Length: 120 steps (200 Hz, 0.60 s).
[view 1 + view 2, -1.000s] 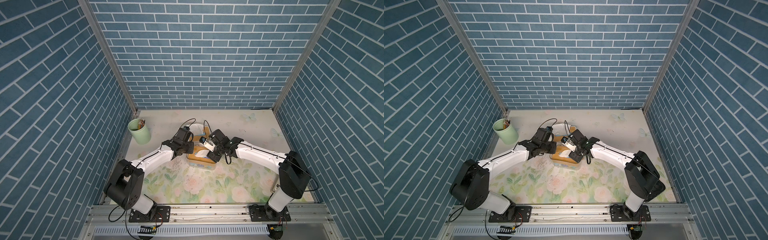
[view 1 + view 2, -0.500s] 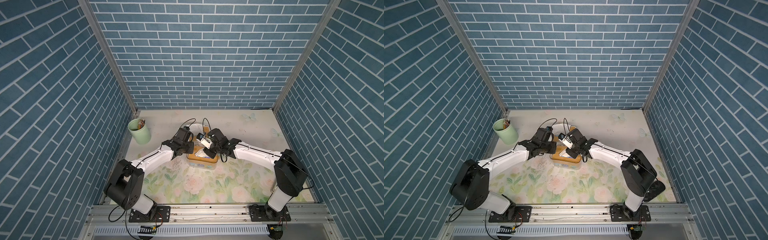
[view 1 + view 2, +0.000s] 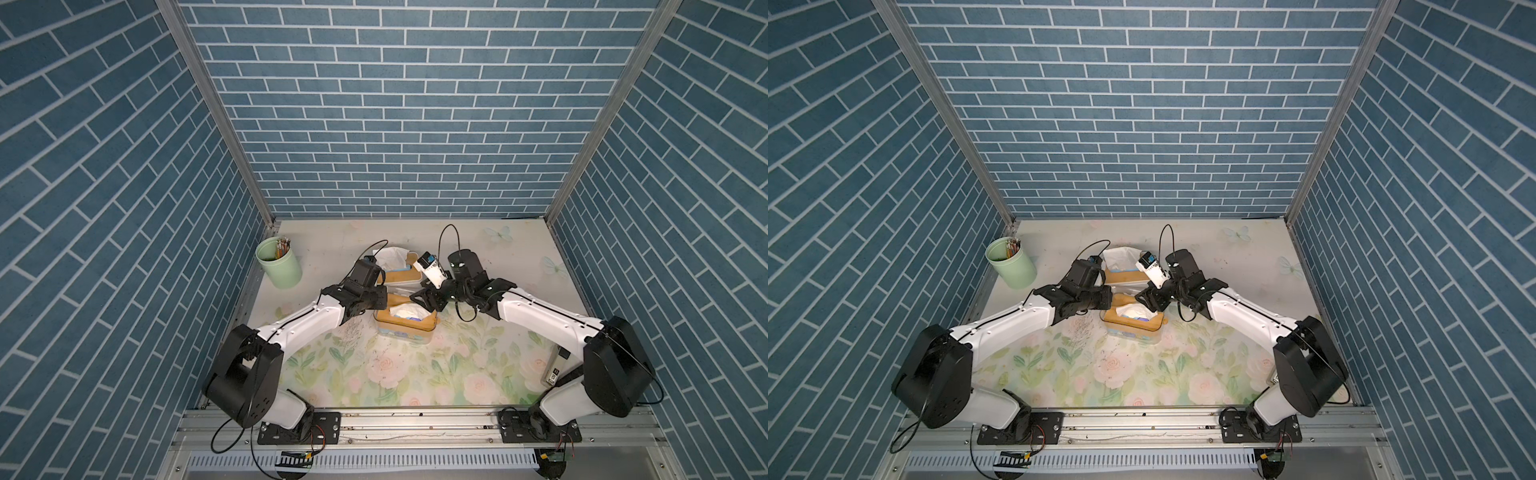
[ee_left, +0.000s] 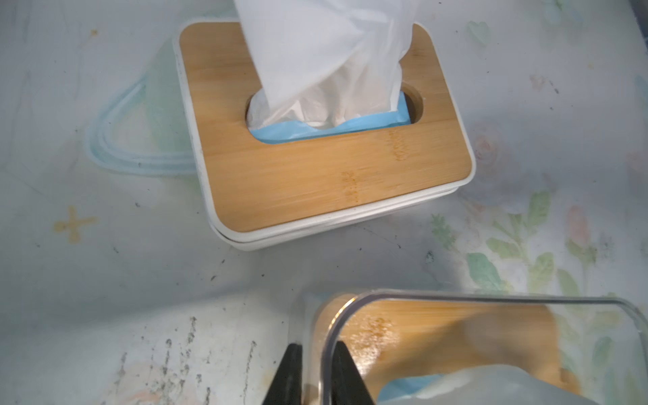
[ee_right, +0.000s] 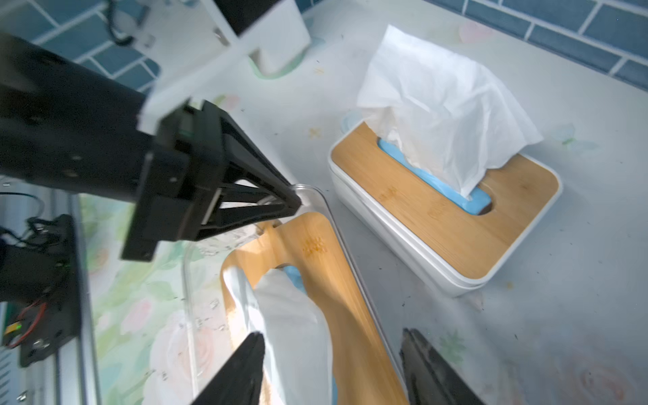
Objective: Put the tissue paper into the tissue box
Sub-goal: Pull the paper towel from the tissue box, then reset both arms
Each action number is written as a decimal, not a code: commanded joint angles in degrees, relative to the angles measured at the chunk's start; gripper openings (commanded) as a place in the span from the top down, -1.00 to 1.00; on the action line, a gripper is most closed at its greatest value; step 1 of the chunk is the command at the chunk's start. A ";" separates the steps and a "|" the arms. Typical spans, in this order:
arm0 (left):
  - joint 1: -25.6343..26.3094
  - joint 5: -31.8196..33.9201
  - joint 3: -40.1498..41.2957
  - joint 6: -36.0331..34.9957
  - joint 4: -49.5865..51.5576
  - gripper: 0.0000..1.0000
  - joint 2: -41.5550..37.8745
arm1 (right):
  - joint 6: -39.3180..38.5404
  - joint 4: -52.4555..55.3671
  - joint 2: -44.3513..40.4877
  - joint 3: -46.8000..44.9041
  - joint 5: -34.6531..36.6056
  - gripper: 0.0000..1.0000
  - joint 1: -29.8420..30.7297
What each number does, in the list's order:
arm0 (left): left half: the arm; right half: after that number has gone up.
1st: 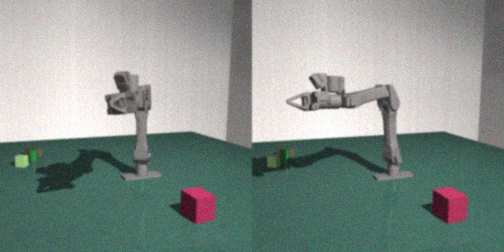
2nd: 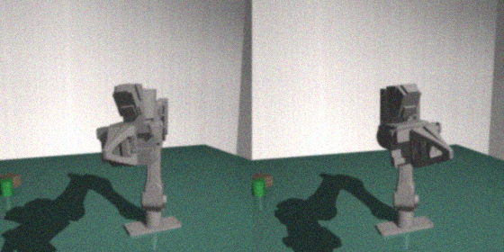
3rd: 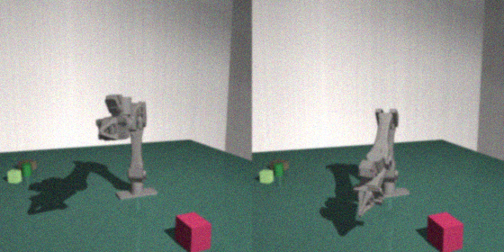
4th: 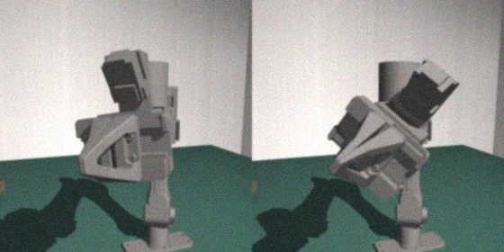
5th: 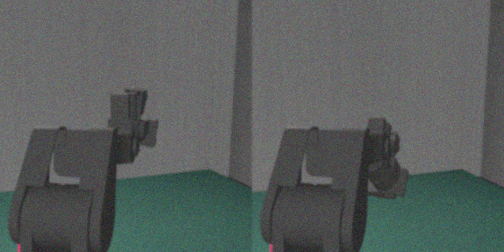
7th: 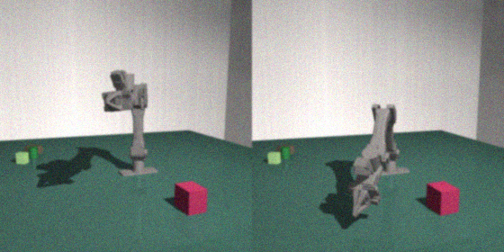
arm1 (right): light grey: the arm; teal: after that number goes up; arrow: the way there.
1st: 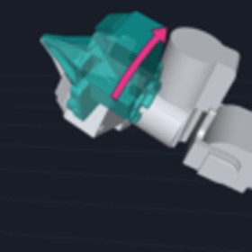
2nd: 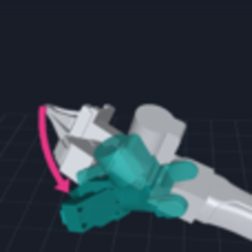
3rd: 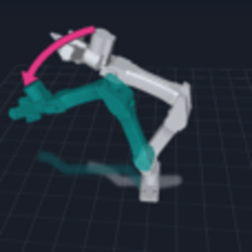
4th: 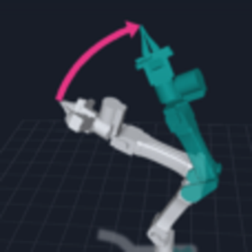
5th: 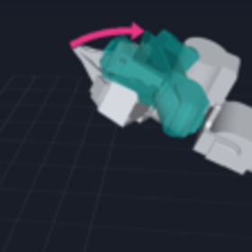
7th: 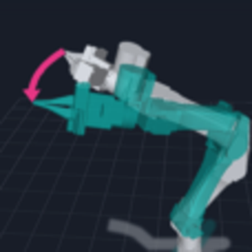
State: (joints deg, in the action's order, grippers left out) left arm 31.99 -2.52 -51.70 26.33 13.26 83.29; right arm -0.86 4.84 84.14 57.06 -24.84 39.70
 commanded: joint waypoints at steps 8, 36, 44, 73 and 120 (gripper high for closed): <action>0.44 -1.55 0.37 3.06 -1.46 0.19 -3.67 | 4.76 -1.50 -9.26 -4.43 -3.81 -0.40 -3.41; 0.08 1.33 -0.73 2.43 0.29 -0.03 -7.45 | 7.81 4.97 -17.10 -5.30 16.23 -0.52 -6.11; -0.26 3.19 -1.01 1.71 0.90 -0.06 -9.16 | 8.31 6.84 -18.57 -5.20 24.16 -0.56 -6.30; -1.47 13.38 0.57 -0.20 -1.71 -0.26 -16.71 | 9.59 5.36 -23.28 -8.87 46.97 -0.79 -7.54; -2.70 37.70 11.94 -2.90 -19.66 -1.00 -25.67 | 7.22 -14.68 -29.20 -24.29 58.50 -1.00 -12.00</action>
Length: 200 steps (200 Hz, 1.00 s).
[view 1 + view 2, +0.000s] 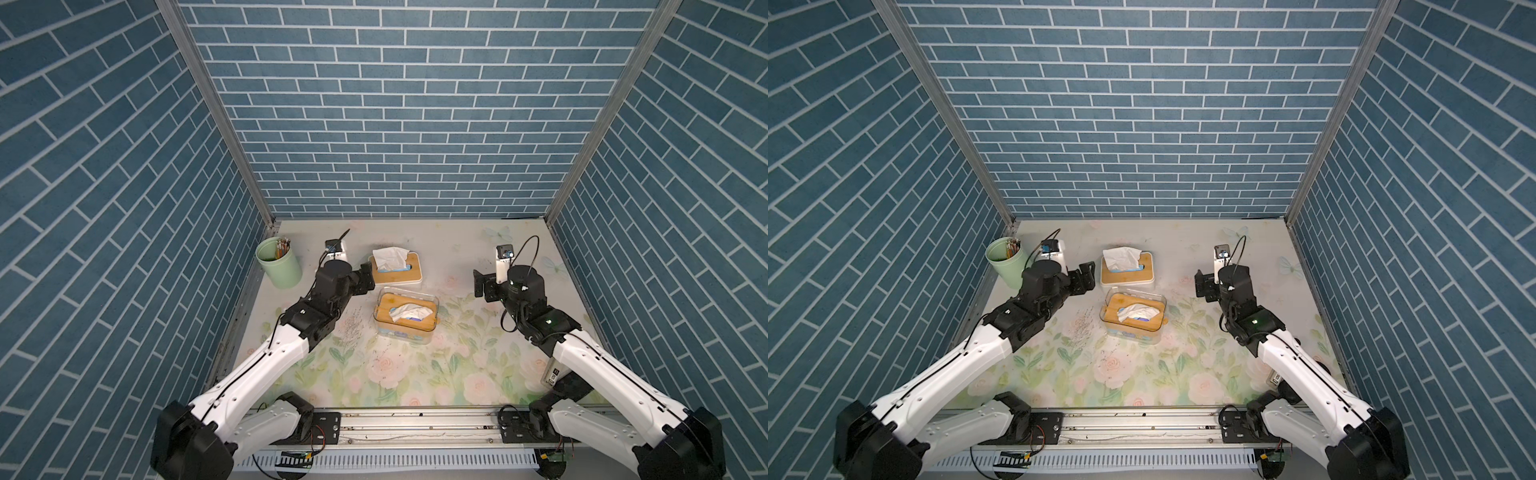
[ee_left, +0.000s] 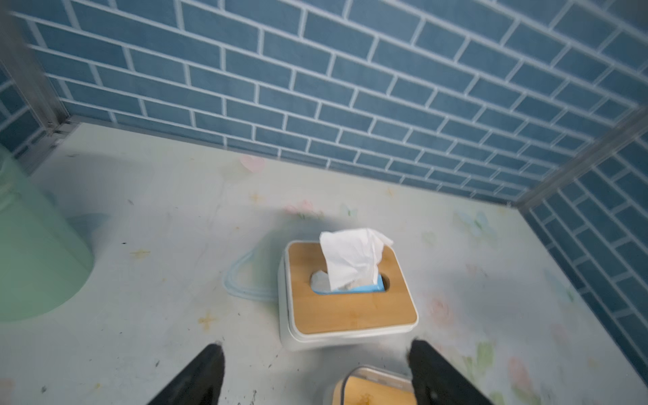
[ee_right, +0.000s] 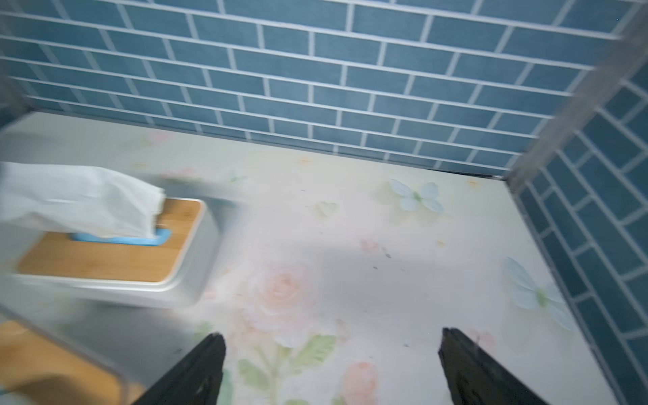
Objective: Put the tissue paper into the tissue box
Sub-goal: Reset both arms
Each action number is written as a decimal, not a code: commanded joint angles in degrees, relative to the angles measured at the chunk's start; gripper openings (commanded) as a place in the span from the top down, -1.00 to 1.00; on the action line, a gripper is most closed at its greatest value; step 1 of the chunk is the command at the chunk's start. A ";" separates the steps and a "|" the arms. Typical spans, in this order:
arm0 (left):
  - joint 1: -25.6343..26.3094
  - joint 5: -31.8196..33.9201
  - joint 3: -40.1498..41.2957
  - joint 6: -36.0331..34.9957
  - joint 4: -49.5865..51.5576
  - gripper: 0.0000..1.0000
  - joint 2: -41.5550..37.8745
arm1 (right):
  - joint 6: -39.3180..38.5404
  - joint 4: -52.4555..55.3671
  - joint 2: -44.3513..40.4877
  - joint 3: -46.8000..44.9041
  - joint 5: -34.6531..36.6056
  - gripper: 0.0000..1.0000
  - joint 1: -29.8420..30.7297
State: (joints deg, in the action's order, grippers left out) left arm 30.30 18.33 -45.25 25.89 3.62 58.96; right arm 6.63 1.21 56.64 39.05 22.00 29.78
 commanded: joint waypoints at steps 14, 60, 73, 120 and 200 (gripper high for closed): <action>-2.41 22.93 8.12 -5.27 -14.20 -1.00 -1.00 | -1.01 -15.56 -2.19 -10.32 12.67 -1.00 -4.15; -11.68 22.86 16.95 -11.22 -26.77 -1.00 5.13 | -8.54 -40.05 0.16 -25.16 5.85 -1.00 -10.89; -13.58 19.70 19.59 -14.20 -31.53 -1.00 7.03 | -8.30 -45.67 2.96 -27.45 2.45 -1.00 -13.19; -16.57 7.82 24.26 -23.06 -44.70 -1.00 13.31 | -9.85 -55.40 16.68 -26.32 -5.90 -1.00 -17.03; -22.92 -5.94 29.65 -22.32 -60.44 -1.00 19.17 | -12.43 -70.13 24.02 -27.44 -20.02 -0.99 -23.82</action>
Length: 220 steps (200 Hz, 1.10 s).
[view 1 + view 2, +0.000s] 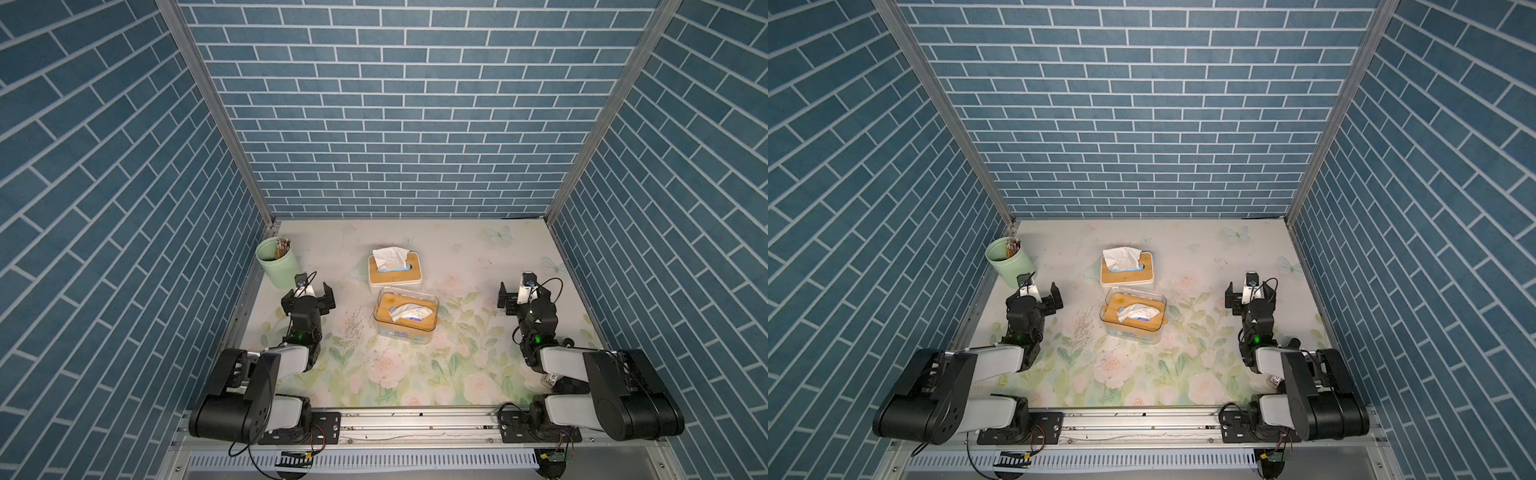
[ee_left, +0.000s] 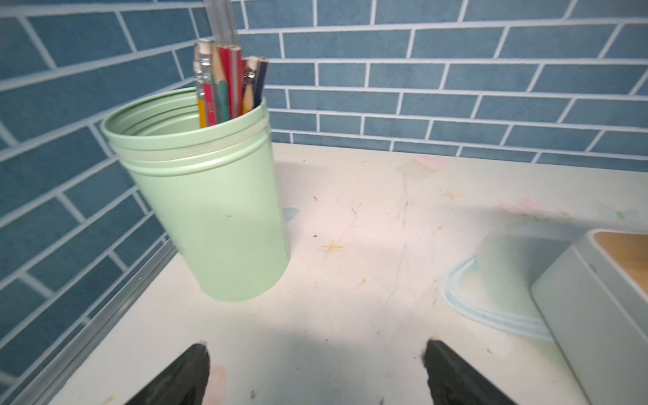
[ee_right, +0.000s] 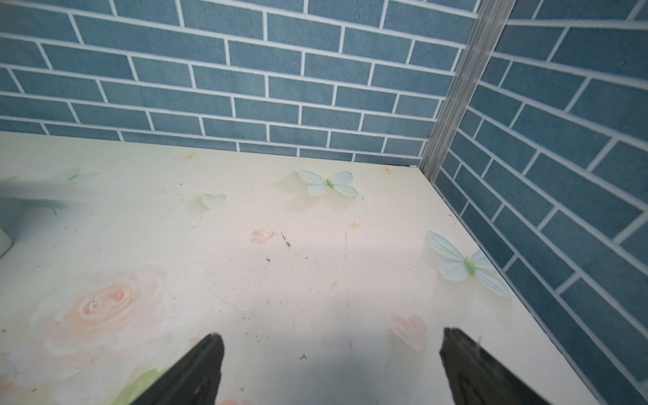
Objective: Put the tissue paper into the tissue box
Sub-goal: Reset both arms
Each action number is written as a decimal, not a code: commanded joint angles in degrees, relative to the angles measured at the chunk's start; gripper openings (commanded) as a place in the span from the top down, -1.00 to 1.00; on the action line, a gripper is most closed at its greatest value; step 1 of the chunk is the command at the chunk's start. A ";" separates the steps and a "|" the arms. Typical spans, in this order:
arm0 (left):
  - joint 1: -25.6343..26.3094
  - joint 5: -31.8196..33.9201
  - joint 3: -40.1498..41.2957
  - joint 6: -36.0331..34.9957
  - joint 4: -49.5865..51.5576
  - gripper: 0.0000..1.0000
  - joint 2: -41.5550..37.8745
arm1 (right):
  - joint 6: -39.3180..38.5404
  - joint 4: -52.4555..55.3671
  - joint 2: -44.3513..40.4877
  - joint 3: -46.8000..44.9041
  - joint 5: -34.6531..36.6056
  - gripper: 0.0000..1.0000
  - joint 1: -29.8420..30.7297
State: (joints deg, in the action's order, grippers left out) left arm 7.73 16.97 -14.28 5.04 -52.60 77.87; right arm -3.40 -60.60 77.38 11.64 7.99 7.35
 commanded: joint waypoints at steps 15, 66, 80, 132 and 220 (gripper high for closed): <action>-0.43 -6.61 -0.80 -1.95 -4.98 -1.00 -0.12 | -1.50 -17.54 9.07 -2.23 -7.36 -1.00 -2.69; -0.78 -11.96 1.49 -8.74 -9.85 -0.98 -0.61 | -0.60 -15.84 10.08 -0.85 -7.54 -0.99 -3.64; -0.89 -9.51 3.00 -10.29 -14.67 -1.00 0.08 | -0.34 -15.38 10.13 -0.49 -6.82 -0.99 -3.66; -4.53 -15.63 -1.94 -7.35 -12.15 -1.00 6.73 | 0.06 -14.31 10.39 0.20 -5.34 -1.00 -3.66; -7.35 -16.44 2.68 -4.24 -22.93 -1.00 9.53 | 0.10 -14.17 10.35 0.31 -5.39 -1.00 -3.66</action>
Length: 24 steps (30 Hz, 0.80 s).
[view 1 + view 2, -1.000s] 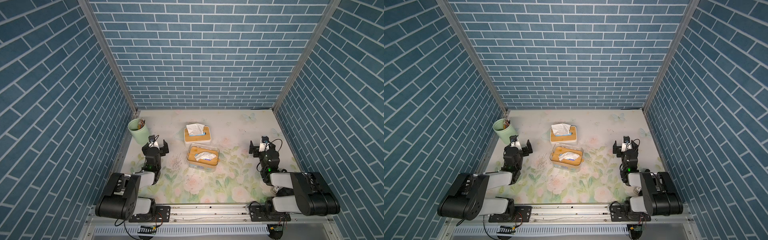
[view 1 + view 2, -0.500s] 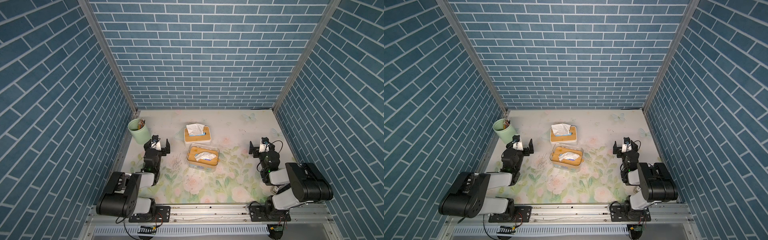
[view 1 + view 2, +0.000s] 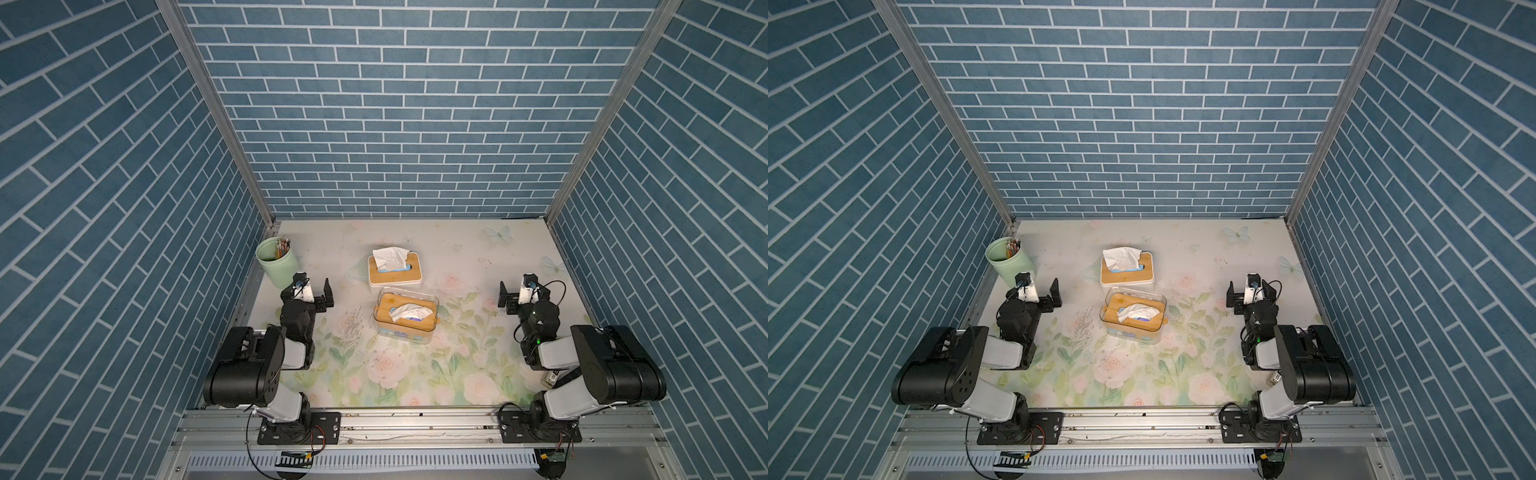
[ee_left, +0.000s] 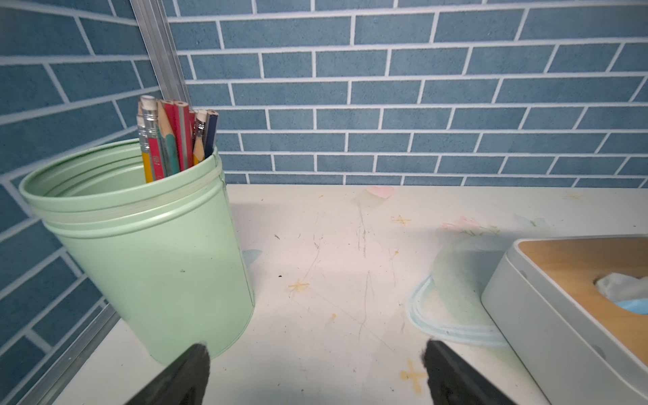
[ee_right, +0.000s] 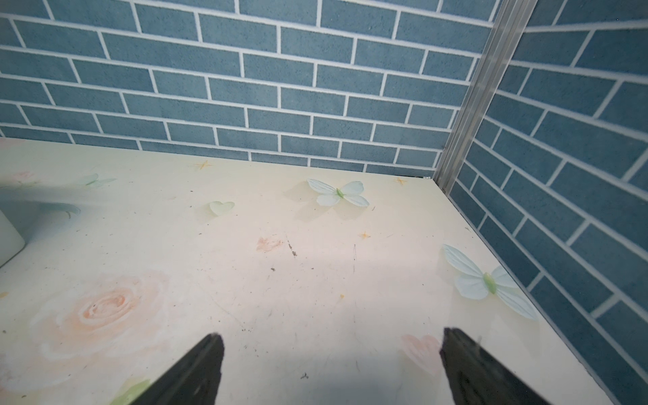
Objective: Put the tissue paper into the tissue box
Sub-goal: Reset both arms
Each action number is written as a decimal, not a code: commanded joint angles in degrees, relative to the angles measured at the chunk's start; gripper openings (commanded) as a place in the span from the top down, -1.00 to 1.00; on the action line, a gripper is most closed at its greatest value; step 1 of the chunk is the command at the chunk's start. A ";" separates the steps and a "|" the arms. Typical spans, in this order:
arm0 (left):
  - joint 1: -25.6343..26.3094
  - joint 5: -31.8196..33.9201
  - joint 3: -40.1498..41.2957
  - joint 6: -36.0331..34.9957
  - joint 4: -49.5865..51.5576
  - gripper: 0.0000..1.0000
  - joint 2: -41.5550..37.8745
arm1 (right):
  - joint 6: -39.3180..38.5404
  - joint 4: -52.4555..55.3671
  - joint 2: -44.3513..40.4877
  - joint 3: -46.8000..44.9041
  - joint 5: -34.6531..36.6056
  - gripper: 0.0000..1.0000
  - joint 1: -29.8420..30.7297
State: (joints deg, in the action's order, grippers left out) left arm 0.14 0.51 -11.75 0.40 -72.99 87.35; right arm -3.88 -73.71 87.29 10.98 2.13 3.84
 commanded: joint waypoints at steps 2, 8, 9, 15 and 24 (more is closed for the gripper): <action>0.23 0.10 0.19 0.39 -2.72 -1.00 0.08 | 0.62 -0.99 0.47 0.97 0.51 -1.00 -0.14; 0.47 0.62 0.06 0.22 -2.38 -1.00 0.10 | 0.56 -0.98 0.49 0.99 0.48 -1.00 -0.14; 0.56 0.82 0.06 0.21 -2.46 -1.00 0.14 | 0.58 -1.03 0.46 1.00 0.44 -1.00 -0.14; 0.65 0.89 0.02 0.21 -2.33 -1.00 0.06 | 0.54 -1.04 0.47 0.98 0.57 -1.00 -0.14; 0.78 0.98 -0.02 0.12 -2.24 -1.00 0.17 | 0.54 -1.02 0.48 0.97 0.53 -1.00 -0.14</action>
State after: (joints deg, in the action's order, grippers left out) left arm 0.60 1.23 -11.75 0.54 -74.11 87.35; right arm -3.88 -73.73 87.29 10.98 2.15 3.84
